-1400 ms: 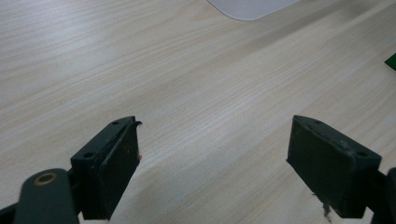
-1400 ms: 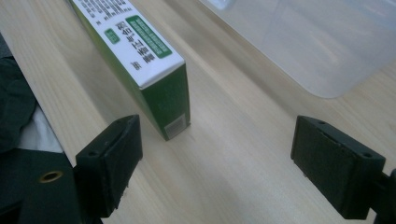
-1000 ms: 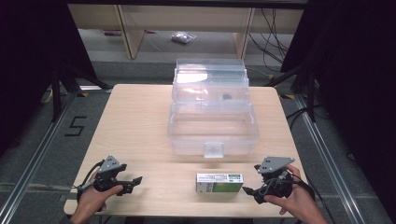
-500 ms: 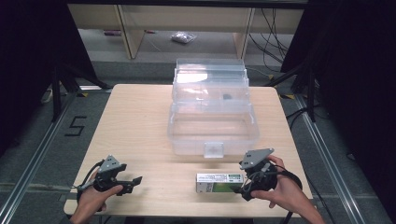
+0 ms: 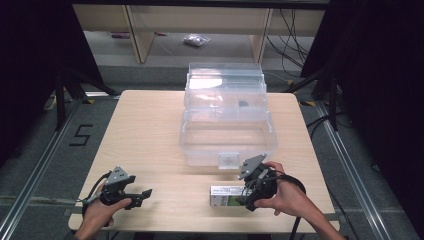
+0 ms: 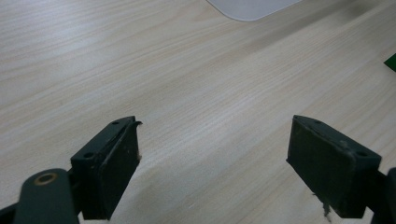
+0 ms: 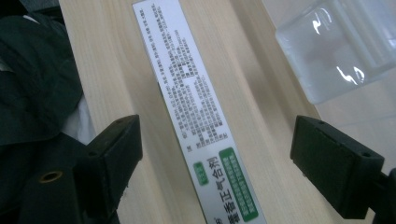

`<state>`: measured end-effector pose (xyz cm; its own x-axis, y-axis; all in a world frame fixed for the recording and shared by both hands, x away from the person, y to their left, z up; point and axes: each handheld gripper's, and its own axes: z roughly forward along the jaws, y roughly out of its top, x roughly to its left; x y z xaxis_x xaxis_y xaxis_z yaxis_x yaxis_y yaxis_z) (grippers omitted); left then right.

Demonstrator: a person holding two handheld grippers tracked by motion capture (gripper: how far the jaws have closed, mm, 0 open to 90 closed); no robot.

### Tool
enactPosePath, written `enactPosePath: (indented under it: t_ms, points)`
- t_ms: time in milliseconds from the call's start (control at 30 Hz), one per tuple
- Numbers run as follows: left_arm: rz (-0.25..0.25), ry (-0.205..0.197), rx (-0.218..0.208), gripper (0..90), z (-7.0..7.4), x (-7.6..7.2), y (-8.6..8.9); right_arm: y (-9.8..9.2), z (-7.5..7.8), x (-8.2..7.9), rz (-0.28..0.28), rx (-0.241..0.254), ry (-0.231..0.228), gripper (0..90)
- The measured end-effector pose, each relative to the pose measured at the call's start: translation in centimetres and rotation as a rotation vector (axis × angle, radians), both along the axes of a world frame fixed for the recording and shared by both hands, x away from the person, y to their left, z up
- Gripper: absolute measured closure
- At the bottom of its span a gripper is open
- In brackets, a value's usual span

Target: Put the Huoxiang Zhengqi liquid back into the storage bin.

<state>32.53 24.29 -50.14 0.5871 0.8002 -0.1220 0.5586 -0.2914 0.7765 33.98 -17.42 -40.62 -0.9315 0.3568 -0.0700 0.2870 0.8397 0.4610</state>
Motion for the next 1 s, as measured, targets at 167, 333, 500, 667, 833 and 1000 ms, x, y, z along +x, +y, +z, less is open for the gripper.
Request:
enactPosePath:
  t_ms: [167,333,500,667,833,1000]
  points:
    - [-0.003,0.002,-0.002,16.0,0.0,0.0,0.0,0.9,-0.5,0.2,0.007,-0.031,0.025,18.6]
    - [0.001,-0.002,-0.002,16.0,0.0,0.0,0.0,1.6,-1.1,0.4,0.025,-0.064,0.039,19.8]
    - [0.001,-0.002,-0.002,16.0,0.0,0.0,0.0,2.2,-1.8,0.7,0.044,-0.103,0.058,20.5]
    - [0.001,-0.002,-0.002,16.0,0.0,0.0,0.0,2.7,-2.4,1.2,0.064,-0.135,0.088,21.7]
    - [0.002,-0.003,-0.002,16.0,0.0,0.0,0.0,3.1,-2.9,1.4,0.068,-0.151,0.107,23.0]
    - [-0.004,0.005,0.000,16.0,0.1,0.0,0.0,3.6,-3.3,1.3,0.047,-0.199,0.141,27.8]
